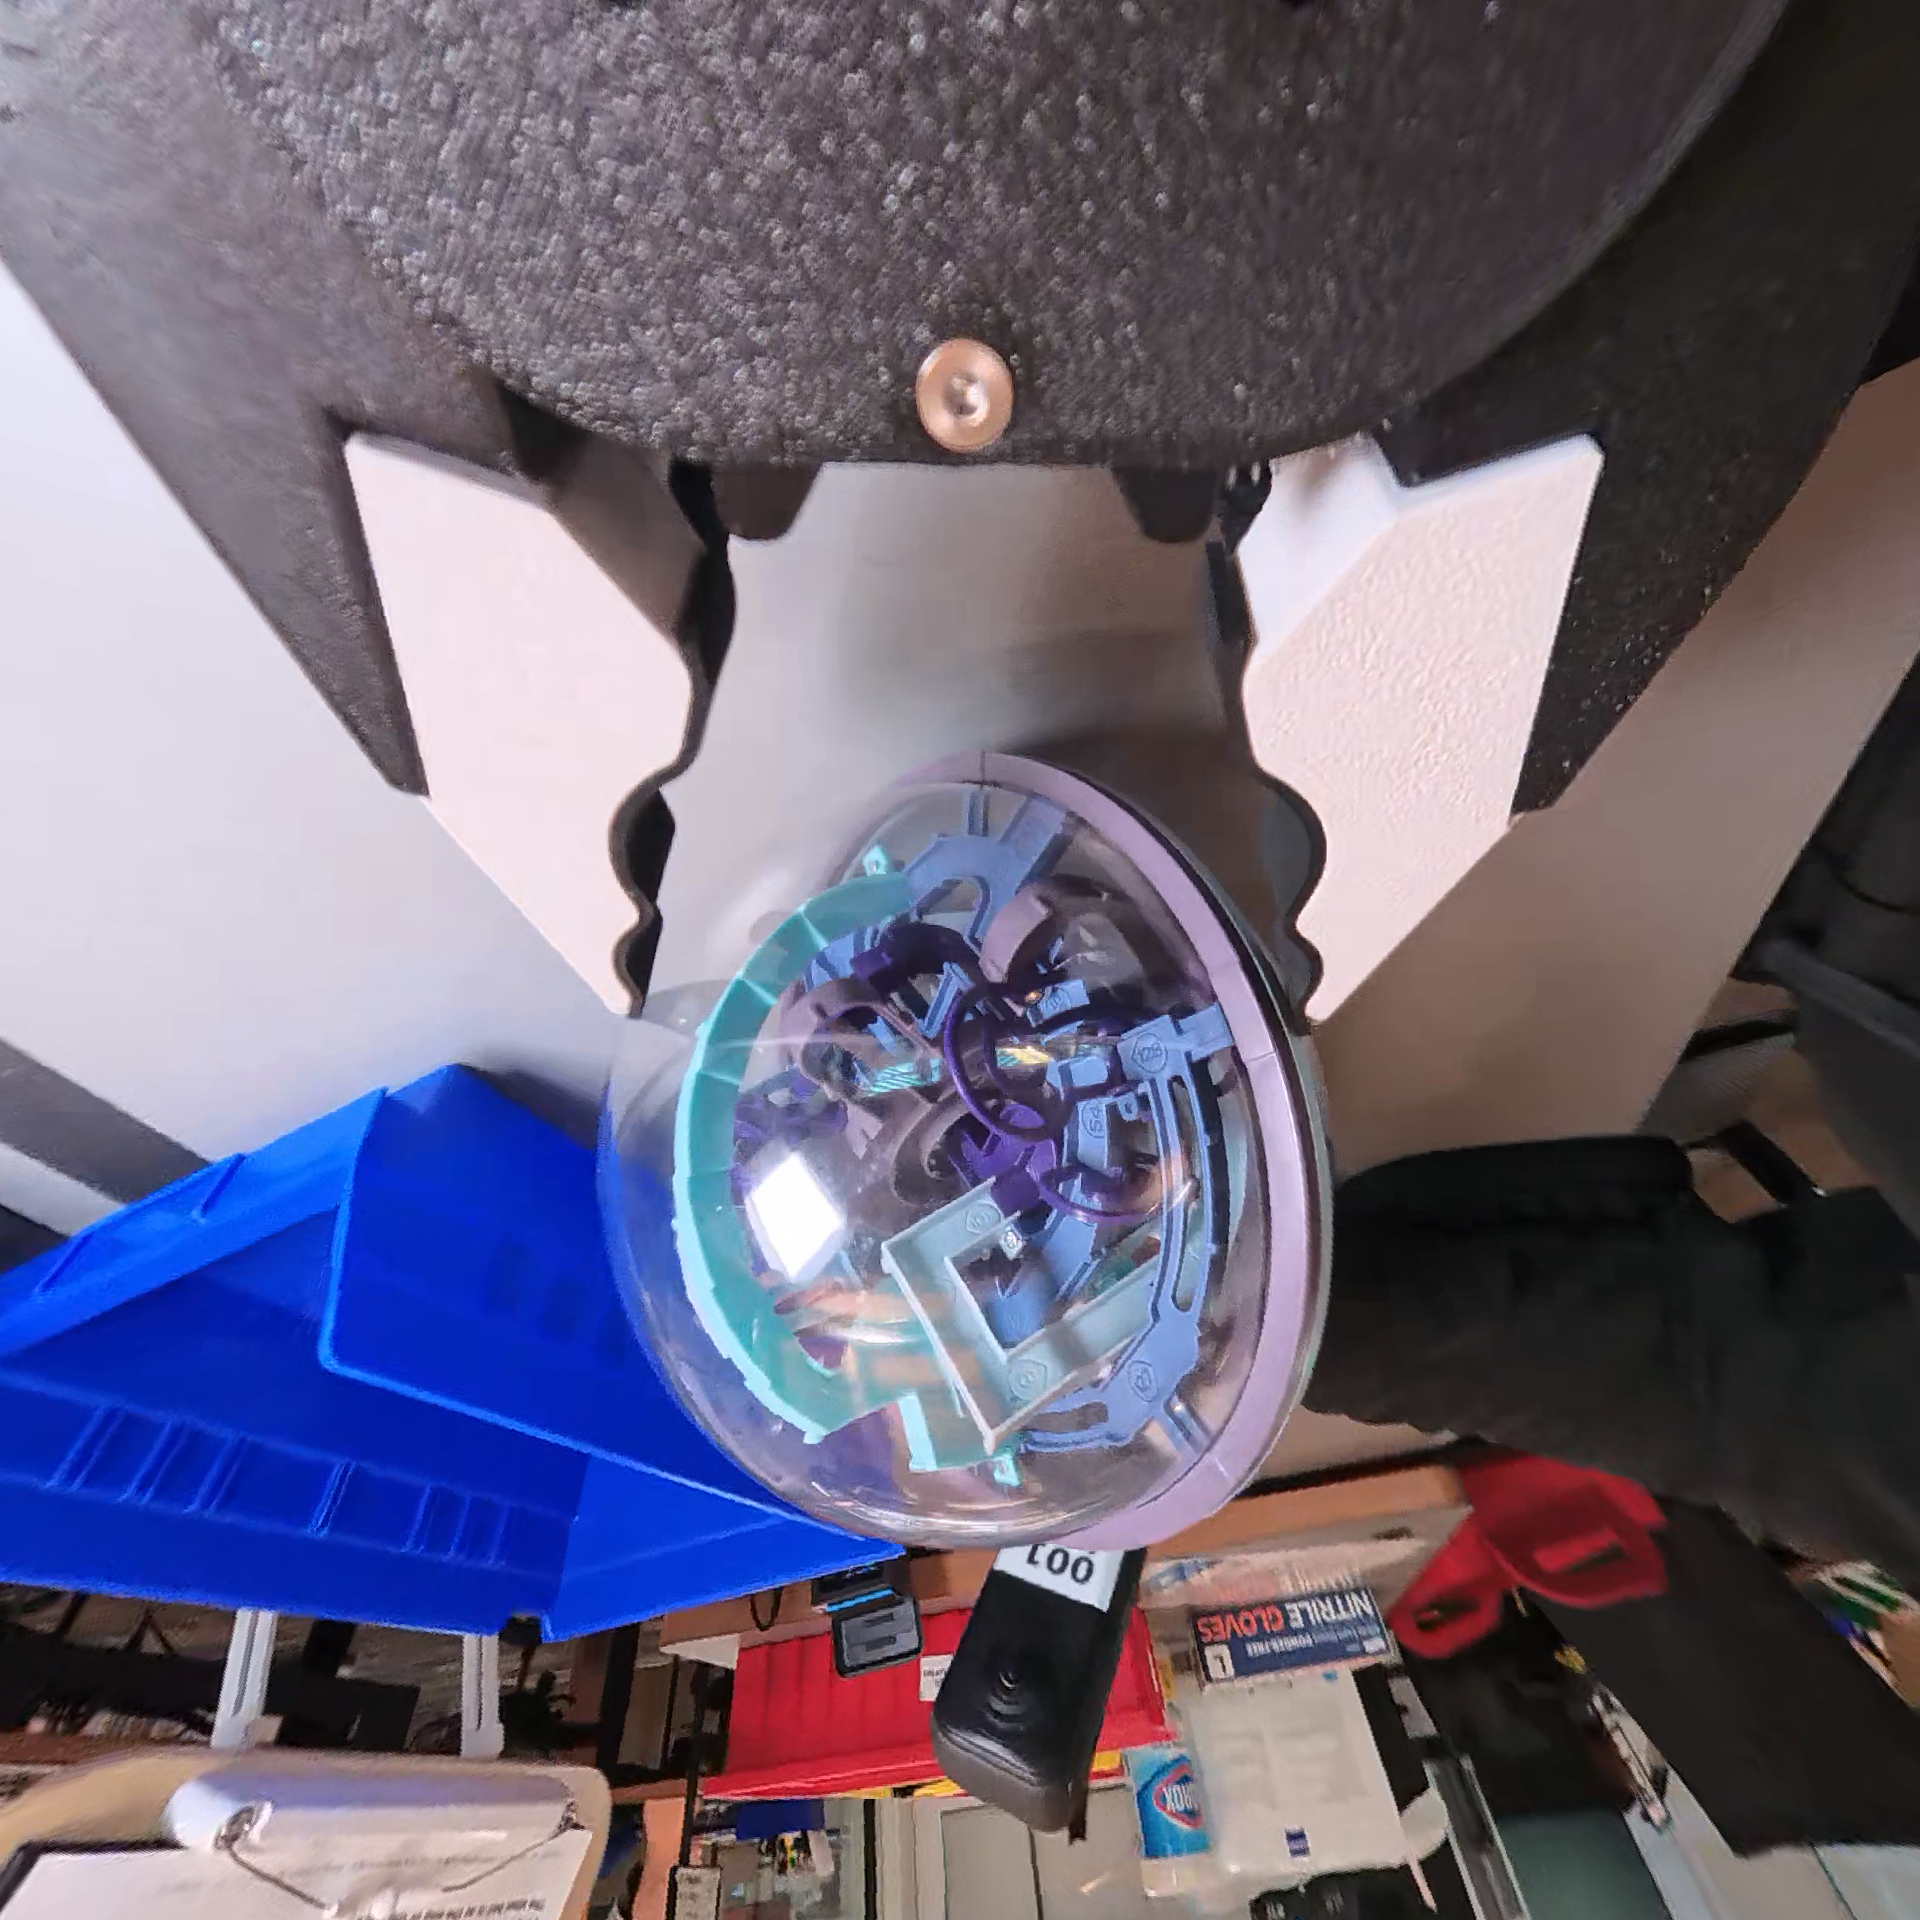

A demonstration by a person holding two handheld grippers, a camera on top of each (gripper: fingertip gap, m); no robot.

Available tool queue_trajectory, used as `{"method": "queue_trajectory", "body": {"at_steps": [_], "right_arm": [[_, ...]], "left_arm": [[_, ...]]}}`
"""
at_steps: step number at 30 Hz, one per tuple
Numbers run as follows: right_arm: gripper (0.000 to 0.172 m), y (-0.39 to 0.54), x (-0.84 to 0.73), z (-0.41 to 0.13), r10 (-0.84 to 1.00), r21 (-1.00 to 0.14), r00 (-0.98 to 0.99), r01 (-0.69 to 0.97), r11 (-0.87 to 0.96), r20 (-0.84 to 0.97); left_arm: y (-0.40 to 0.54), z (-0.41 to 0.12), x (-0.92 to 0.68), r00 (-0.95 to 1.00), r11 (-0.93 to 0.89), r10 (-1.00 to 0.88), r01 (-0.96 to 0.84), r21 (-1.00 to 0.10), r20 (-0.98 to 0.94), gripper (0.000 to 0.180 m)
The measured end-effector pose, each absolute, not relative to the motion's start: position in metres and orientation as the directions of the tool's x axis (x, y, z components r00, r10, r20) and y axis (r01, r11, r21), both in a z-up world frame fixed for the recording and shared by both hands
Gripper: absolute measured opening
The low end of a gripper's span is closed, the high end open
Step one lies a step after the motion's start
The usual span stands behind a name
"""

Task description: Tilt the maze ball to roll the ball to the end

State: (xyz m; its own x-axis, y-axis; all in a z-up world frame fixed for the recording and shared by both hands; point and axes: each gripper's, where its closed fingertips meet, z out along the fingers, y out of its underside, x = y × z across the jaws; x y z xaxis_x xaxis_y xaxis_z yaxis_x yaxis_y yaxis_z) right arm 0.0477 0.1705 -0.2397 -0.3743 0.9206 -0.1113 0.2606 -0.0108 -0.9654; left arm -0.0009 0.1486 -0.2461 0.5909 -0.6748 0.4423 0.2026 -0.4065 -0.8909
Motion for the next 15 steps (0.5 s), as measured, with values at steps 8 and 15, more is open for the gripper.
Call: {"method": "queue_trajectory", "body": {"at_steps": [8,15], "right_arm": [[0.114,0.176,0.045,-0.243,0.869,-0.917,-0.358,0.329,-0.224,-0.341],[0.107,0.186,0.046,-0.239,0.903,-0.934,-0.320,0.304,-0.187,-0.285]], "left_arm": [[0.159,-0.233,-0.010,0.589,-0.492,-0.557,0.335,-0.804,0.586,0.147],[0.163,-0.232,-0.016,0.580,-0.548,-0.473,0.396,-0.737,0.664,0.146]]}}
